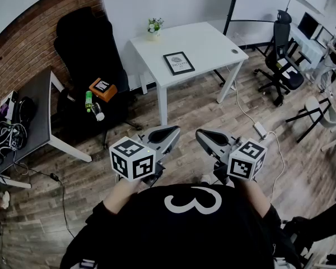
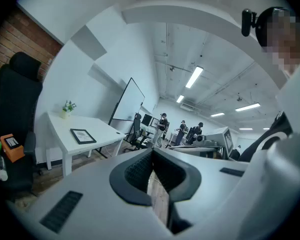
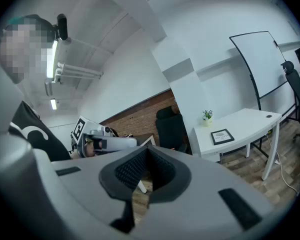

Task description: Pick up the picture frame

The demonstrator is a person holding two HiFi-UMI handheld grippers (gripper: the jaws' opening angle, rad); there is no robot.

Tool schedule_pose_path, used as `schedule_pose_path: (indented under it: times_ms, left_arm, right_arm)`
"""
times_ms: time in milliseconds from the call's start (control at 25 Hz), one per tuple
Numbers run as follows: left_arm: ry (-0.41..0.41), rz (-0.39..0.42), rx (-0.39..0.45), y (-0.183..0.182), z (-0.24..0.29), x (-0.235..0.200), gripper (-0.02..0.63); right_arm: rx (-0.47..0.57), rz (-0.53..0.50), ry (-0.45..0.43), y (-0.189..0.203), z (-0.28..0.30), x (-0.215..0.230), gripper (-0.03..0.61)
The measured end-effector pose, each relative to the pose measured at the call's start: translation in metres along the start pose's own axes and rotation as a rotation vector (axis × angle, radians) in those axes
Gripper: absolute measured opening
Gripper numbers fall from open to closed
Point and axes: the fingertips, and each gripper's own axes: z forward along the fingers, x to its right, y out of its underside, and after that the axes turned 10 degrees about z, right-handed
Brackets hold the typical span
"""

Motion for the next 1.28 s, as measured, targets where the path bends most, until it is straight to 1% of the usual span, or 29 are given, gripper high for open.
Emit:
schedule_pose_path:
  times_ms: [280,440,520,840,1000,1280]
  left_arm:
    - [-0.006,-0.004,-0.013,0.003,0.007,0.001,0.016]
    - [-0.013,-0.007,-0.019,0.003,0.019,0.003,0.015]
    - [-0.021,-0.013,-0.025,0.006,0.024,0.002,0.015]
    - [-0.065,-0.049,-0.050,0.015,0.047,-0.004,0.015]
    - [-0.080,-0.055,-0.059,0.015,0.065,-0.008,0.016]
    - [-0.109,-0.092,-0.085,0.020,0.106,-0.018,0.016]
  right_arm:
    - [0.012,0.012,-0.010,-0.002,-0.003,0.007,0.023]
    - [0.017,0.013,-0.009,-0.005,-0.011,0.022,0.023]
    - [0.016,0.031,-0.013,-0.004,-0.014,0.029,0.023]
    - [0.000,0.074,-0.067,-0.005,-0.014,0.051,0.025]
    - [-0.017,0.075,-0.073,-0.010,-0.015,0.072,0.025]
    - [-0.048,0.108,-0.104,-0.018,-0.018,0.111,0.025]
